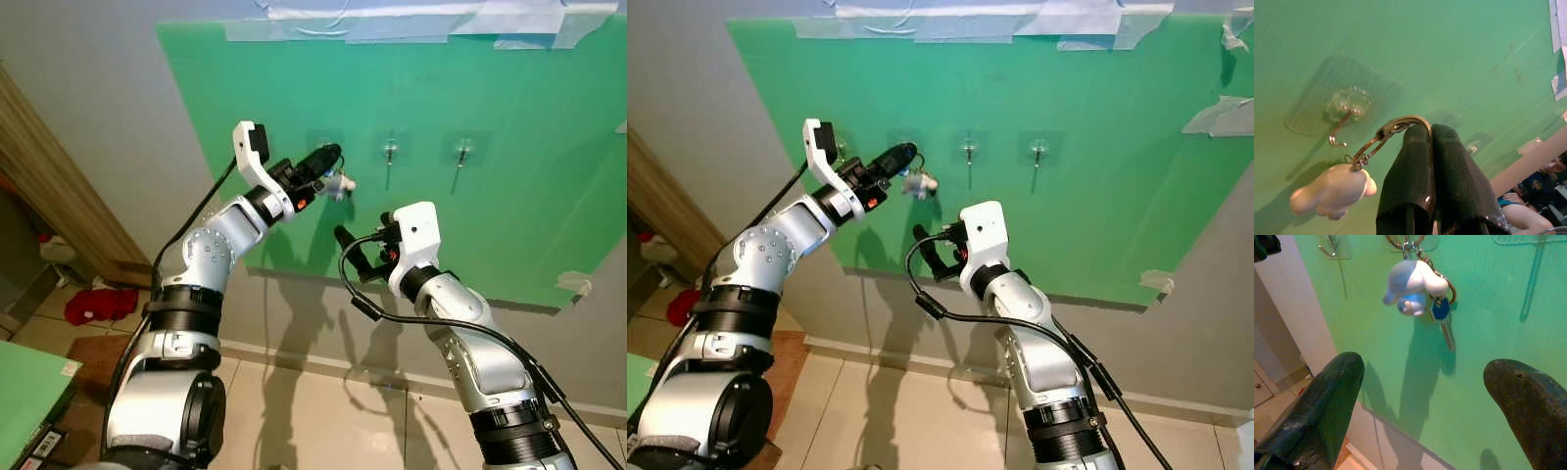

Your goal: Hang keys on a hook

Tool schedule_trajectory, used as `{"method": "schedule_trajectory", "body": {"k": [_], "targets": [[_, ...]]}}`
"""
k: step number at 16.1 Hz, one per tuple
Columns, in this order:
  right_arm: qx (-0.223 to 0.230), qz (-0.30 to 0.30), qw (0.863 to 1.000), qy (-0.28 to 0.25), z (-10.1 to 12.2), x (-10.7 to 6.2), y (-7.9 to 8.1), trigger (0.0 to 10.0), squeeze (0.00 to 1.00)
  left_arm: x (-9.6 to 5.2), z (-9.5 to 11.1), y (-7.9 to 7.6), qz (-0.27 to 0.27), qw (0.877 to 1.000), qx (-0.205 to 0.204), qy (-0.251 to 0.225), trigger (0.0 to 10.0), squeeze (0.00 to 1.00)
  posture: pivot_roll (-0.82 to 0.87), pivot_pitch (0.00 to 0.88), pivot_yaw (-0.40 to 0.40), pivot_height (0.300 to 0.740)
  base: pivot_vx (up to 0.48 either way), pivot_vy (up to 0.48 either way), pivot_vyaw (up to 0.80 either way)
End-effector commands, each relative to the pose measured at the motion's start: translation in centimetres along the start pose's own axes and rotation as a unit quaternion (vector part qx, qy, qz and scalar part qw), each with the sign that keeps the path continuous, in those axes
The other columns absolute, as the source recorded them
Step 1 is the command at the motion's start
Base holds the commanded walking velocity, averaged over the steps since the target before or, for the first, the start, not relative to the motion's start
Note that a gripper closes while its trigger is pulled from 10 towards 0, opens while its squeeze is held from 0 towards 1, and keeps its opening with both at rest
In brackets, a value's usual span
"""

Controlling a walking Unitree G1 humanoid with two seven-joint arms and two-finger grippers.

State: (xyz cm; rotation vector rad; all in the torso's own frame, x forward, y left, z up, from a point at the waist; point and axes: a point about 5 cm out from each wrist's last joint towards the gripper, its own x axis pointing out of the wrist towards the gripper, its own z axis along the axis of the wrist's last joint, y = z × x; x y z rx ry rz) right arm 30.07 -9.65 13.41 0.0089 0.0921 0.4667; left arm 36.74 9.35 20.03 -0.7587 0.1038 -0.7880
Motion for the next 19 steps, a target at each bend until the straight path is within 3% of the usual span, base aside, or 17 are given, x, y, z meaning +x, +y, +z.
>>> {"method": "schedule_trajectory", "body": {"k": [1, 7, 10, 13, 16, 19], "targets": [[0.0, 0.006, 1.0, -0.008, 0.4, 0.1, 0.3, 10.0, 0.0, 0.0, 0.7, 0.1, 0.004, 1.0, 0.018, -0.006, 0.0, 0.0, -0.08, 0.0, 0.16, 0.74, 0.0, 0.0, 0.0], [-0.001, 0.007, 1.0, -0.006, 0.3, 0.0, 0.4, 10.0, 0.0, -0.3, 1.2, 1.0, 0.037, 0.998, 0.048, -0.024, 0.0, 0.0, -0.08, 0.0, 0.159, 0.74, 0.0, 0.0, 0.0], [0.0, 0.008, 1.0, -0.005, 0.3, 0.0, 0.4, 10.0, 0.0, -0.5, 1.3, 2.2, 0.07, 0.996, 0.051, -0.035, 0.0, 0.0, -0.08, 0.0, 0.158, 0.74, 0.0, 0.0, 0.0], [0.0, 0.009, 1.0, -0.005, 0.2, 0.0, 0.4, 10.0, 0.0, -0.7, 1.3, 3.1, 0.095, 0.994, 0.045, -0.039, 0.0, 0.0, -0.08, 0.0, 0.162, 0.74, 0.0, 0.0, 0.0], [0.001, 0.007, 1.0, -0.005, 0.2, -0.1, 0.4, 10.0, 0.0, -1.4, 0.8, 4.6, 0.136, 0.99, 0.004, -0.046, 0.0, 0.0, -0.09, 0.0, 0.168, 0.74, 0.0, 0.0, 0.0], [0.002, 0.005, 1.0, -0.004, 0.2, -0.2, 0.4, 10.0, 0.0, -1.3, 0.3, 4.8, 0.14, 0.989, 0.005, -0.041, 0.0, 0.0, -0.09, 0.0, 0.168, 0.74, 0.0, 0.0, 0.0]]}}
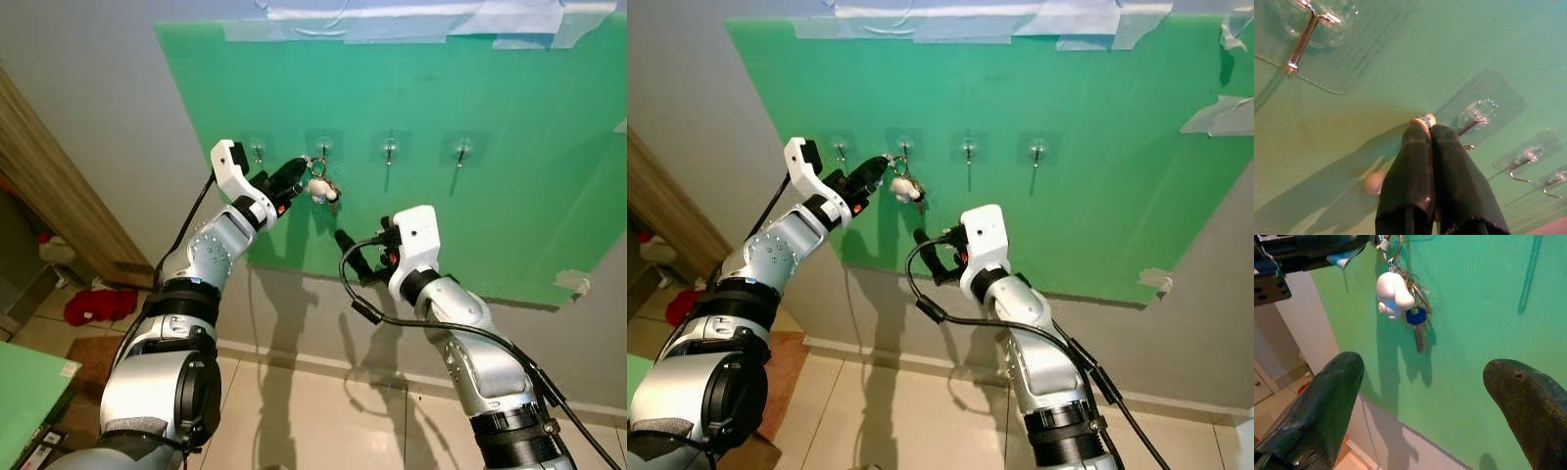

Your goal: Hang keys on a hook

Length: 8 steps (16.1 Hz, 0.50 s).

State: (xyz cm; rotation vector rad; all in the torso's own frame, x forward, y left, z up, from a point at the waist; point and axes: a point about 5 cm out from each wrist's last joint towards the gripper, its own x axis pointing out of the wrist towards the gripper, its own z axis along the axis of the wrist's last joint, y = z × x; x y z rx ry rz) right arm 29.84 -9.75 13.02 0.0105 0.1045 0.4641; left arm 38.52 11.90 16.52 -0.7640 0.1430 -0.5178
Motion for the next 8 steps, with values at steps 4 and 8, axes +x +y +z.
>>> {"method": "schedule_trajectory", "body": {"k": [4, 8], "targets": [[-0.002, 0.006, 1.0, -0.009, 0.6, 0.0, 0.3, 10.0, 0.0, 0.1, 0.1, 0.3, 0.018, 0.999, 0.035, 0.01, 0.0, 0.0, -0.09, 0.0, 0.164, 0.74, 0.0, 0.0, 0.0], [-0.002, 0.004, 1.0, -0.008, 0.5, 0.0, 0.2, 10.0, 0.0, 0.3, -1.4, -0.7, 0.014, 0.967, 0.247, 0.058, 10.0, 1.0, -0.08, 0.0, 0.162, 0.74, 0.0, 0.0, 0.0]]}}
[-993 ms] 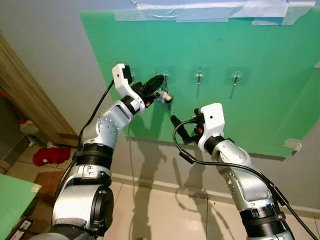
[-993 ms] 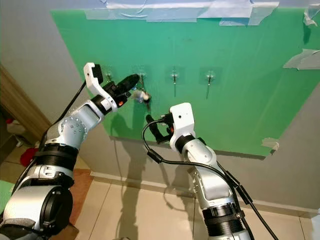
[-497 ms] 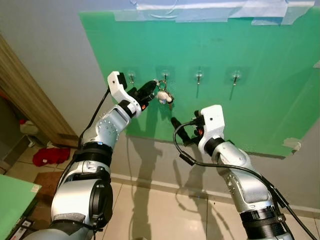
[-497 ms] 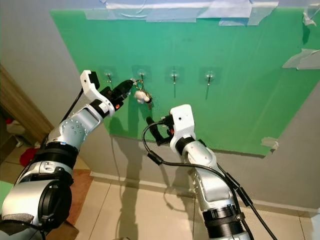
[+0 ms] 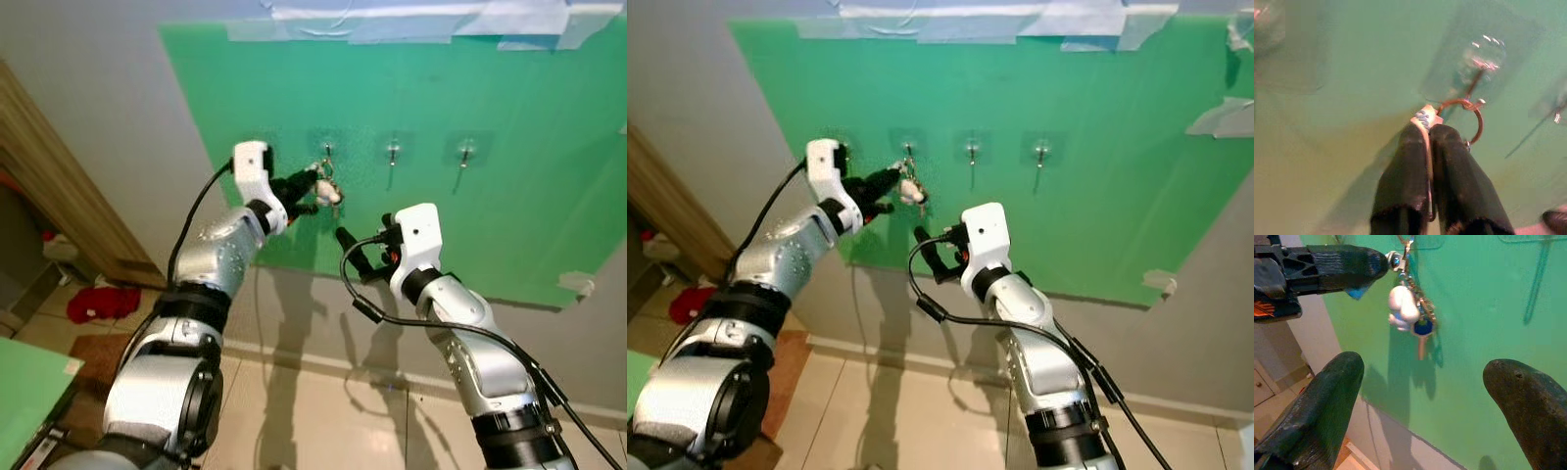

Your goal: Hang keys on a hook

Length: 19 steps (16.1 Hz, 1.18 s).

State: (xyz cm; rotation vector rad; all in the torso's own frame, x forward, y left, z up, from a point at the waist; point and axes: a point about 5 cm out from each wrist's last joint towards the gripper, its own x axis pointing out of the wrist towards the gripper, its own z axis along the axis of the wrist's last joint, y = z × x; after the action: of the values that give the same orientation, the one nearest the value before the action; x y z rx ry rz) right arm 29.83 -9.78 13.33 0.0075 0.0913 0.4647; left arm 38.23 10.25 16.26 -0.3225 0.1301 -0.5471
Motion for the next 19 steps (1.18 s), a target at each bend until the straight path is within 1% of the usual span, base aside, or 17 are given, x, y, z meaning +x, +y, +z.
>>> {"method": "schedule_trajectory", "body": {"k": [1, 2, 3, 5, 6, 7, 9, 11, 12, 14, 17, 19], "targets": [[0.001, 0.004, 1.0, -0.002, 0.2, 0.1, 0.3, 10.0, 0.0, -0.3, -0.4, -0.1, 0.003, 0.998, 0.061, 0.01, 10.0, 1.0, -0.08, 0.0, 0.162, 0.74, 0.0, 0.0, 0.0], [0.001, 0.004, 1.0, -0.001, 0.2, 0.1, 0.2, 10.0, 0.0, -0.5, -1.0, -0.4, 0.007, 0.988, 0.153, 0.025, 10.0, 1.0, -0.08, 0.0, 0.162, 0.74, 0.0, 0.0, 0.0], [0.001, 0.003, 1.0, -0.001, 0.2, 0.2, 0.2, 10.0, 0.0, -0.8, -1.2, -0.4, 0.02, 0.973, 0.226, 0.033, 10.0, 1.0, -0.08, 0.0, 0.163, 0.74, 0.0, 0.0, 0.0], [0.002, 0.001, 1.0, -0.002, 0.1, 0.2, 0.2, 10.0, 0.0, -1.2, -1.2, -0.2, 0.034, 0.964, 0.261, 0.031, 10.0, 1.0, -0.08, 0.0, 0.158, 0.74, 0.0, 0.0, 0.0], [0.002, 0.0, 1.0, -0.001, 0.0, 0.2, 0.1, 10.0, 0.0, -1.6, -1.1, 0.0, 0.045, 0.96, 0.276, 0.026, 10.0, 1.0, -0.07, 0.0, 0.153, 0.74, 0.0, 0.0, 0.0], [0.003, 0.0, 1.0, 0.0, 0.0, 0.2, 0.1, 10.0, 0.0, -2.1, -0.8, 0.1, 0.053, 0.96, 0.275, 0.017, 10.0, 1.0, -0.07, 0.0, 0.148, 0.74, 0.0, 0.0, 0.0], [0.002, 0.003, 1.0, 0.002, -0.1, 0.2, 0.1, 10.0, 0.0, -2.8, -0.8, -0.1, 0.06, 0.959, 0.278, 0.0, 10.0, 1.0, -0.06, 0.0, 0.132, 0.74, 0.0, 0.0, 0.0], [0.0, 0.01, 1.0, 0.004, -0.1, 0.4, 0.2, 10.0, 0.0, -2.9, -1.0, -0.2, 0.064, 0.957, 0.284, -0.006, 10.0, 1.0, -0.05, 0.0, 0.12, 0.74, 0.0, 0.0, 0.0], [0.0, 0.013, 1.0, 0.004, 0.0, 0.5, 0.3, 10.0, 0.0, -2.9, -0.9, -0.4, 0.058, 0.959, 0.278, -0.013, 10.0, 1.0, -0.05, 0.0, 0.117, 0.74, 0.0, 0.0, 0.0], [-0.001, 0.015, 1.0, 0.004, 0.0, 0.5, 0.3, 10.0, 0.0, -3.0, -0.6, -0.7, 0.066, 0.961, 0.268, -0.031, 10.0, 1.0, -0.05, 0.0, 0.119, 0.74, 0.0, 0.0, 0.0], [-0.001, 0.008, 1.0, 0.003, -0.1, 0.4, 0.2, 10.0, 0.0, -3.2, -0.5, -0.7, 0.064, 0.959, 0.276, -0.03, 10.0, 1.0, -0.06, 0.0, 0.13, 0.74, 0.0, 0.0, 0.0], [-0.005, -0.024, 1.0, -0.001, -0.3, 0.2, -0.4, 10.0, 0.0, -4.2, -0.8, -0.8, 0.063, 0.96, 0.271, -0.025, 10.0, 1.0, -0.05, 0.0, 0.127, 0.74, 0.0, 0.0, 0.0]]}}
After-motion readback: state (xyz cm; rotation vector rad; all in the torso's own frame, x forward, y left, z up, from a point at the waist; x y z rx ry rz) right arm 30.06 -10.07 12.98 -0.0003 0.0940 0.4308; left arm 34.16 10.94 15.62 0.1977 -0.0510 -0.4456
